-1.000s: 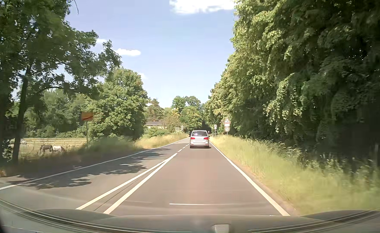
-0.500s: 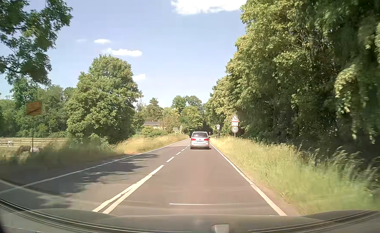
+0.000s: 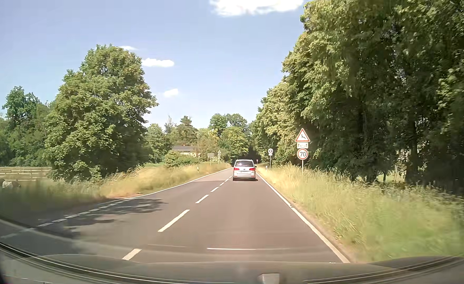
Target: Follow the waypoints while adhering to traffic rules and regulations
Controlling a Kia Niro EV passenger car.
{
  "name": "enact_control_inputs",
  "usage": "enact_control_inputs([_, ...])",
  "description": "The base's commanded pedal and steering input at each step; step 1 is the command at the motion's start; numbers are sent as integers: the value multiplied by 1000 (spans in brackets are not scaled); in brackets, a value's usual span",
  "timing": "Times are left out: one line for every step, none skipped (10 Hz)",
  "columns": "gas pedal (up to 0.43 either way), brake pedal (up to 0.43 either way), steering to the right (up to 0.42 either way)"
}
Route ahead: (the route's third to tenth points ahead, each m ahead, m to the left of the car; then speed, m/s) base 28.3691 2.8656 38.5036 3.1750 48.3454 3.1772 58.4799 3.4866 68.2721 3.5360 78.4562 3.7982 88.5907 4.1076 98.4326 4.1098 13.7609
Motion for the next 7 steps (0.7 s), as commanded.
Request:
enact_control_inputs([189,30,-2])
enact_control_inputs([189,30,-2])
enact_control_inputs([189,30,-2])
enact_control_inputs([189,30,-2])
enact_control_inputs([189,30,-1])
enact_control_inputs([189,30,-1])
enact_control_inputs([189,30,-1])
